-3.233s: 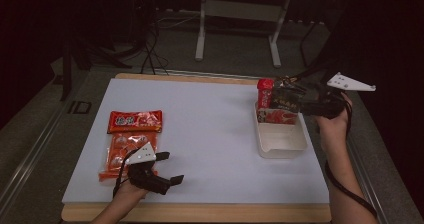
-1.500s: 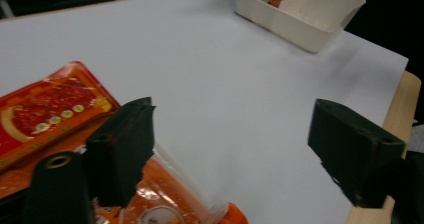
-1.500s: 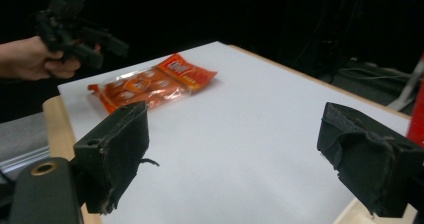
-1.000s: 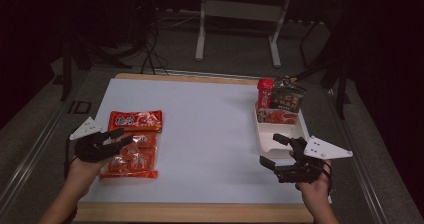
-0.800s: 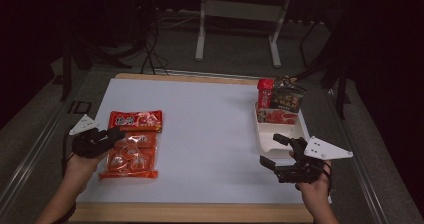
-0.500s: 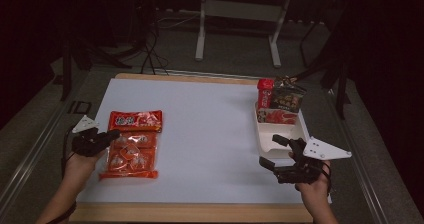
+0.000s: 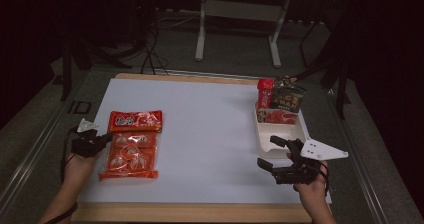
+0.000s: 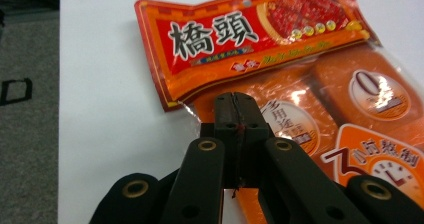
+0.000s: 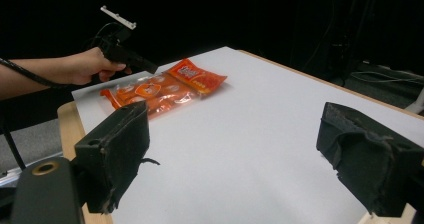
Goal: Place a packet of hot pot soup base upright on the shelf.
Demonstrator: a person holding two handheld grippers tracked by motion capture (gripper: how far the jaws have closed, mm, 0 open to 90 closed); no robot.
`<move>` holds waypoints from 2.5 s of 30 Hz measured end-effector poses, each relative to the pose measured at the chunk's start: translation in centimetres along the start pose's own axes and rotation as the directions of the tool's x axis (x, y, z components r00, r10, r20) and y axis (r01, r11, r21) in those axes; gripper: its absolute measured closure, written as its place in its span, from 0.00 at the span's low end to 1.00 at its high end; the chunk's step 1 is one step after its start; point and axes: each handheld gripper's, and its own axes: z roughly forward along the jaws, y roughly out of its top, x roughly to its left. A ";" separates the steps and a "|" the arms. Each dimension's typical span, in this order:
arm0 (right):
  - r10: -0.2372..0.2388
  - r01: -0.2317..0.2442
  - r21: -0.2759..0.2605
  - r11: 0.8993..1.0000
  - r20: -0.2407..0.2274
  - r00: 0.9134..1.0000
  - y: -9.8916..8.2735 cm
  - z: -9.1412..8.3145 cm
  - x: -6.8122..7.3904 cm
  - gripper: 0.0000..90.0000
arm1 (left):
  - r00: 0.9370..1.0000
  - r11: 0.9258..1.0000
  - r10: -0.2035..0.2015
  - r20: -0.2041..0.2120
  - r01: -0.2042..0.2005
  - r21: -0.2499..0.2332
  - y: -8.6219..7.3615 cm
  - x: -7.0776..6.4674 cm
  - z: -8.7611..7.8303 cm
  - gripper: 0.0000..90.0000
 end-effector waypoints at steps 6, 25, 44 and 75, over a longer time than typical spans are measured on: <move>0.007 -0.007 -0.001 1.000 0.000 1.000 -0.1 0.0 0.0 0.15 | 1.000 1.000 -0.004 -0.010 0.004 0.029 -0.3 0.1 0.7 1.00; 0.003 -0.003 0.010 1.000 -0.007 1.000 -0.1 0.2 0.0 0.15 | 1.000 0.999 0.014 0.013 -0.015 0.038 -0.2 -1.3 1.2 1.00; 0.008 -0.007 0.017 1.000 -0.013 1.000 -0.2 0.2 0.0 0.15 | 0.983 0.988 0.137 0.125 -0.145 0.057 1.1 -7.1 2.8 1.00; 0.010 -0.009 0.009 1.000 -0.011 1.000 -0.1 -0.2 0.0 0.15 | 0.955 0.973 0.201 0.218 -0.220 0.065 1.4 -9.3 1.3 1.00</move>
